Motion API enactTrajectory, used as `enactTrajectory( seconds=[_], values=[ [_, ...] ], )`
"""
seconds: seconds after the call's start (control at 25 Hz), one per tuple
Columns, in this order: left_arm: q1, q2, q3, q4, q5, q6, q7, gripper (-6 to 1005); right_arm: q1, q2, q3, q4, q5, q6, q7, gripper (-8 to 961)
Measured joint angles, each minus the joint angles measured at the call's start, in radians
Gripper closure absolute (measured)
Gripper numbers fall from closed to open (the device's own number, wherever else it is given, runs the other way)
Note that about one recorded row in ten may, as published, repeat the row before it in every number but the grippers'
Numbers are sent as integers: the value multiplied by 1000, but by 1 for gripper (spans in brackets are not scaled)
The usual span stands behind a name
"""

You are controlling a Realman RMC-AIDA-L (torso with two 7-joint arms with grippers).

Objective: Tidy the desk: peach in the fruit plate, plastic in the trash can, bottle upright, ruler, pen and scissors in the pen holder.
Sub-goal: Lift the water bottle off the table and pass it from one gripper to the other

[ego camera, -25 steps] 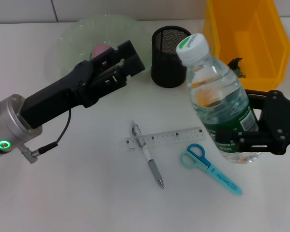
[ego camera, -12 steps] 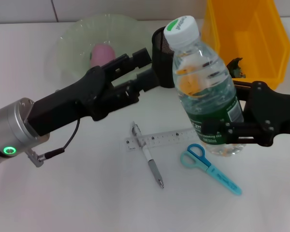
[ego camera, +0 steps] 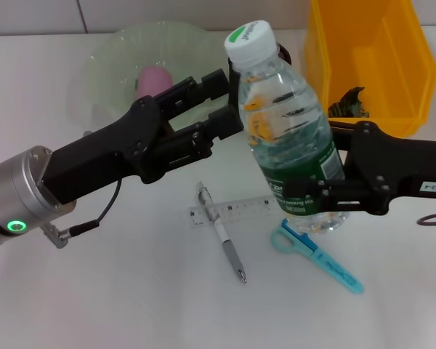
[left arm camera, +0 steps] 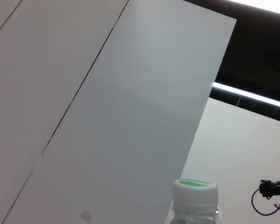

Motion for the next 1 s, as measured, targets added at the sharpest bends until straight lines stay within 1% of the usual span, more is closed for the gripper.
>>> enactTrajectory(
  seconds=[0.12,0.2,0.24,0.32,1.0],
  values=[
    [-1,0,-1,0,0,1,0,284,10,-1,-16,15,-1,15,-2,190],
    [-12,0,-3,-4,-2,1,1,284,17,-1,-77,20,0,48,-4,190],
    [-12,0,-3,-4,-2,1,1,285,17,-1,-77,20,0,48,-4,190],
    [-15,0,-3,-6,-2,1,1,285,26,1,-111,21,2,65,-3,190],
    [-44,0,-7,-43,-15,-8,1,289,56,4,-126,61,7,69,0,188]
  ],
)
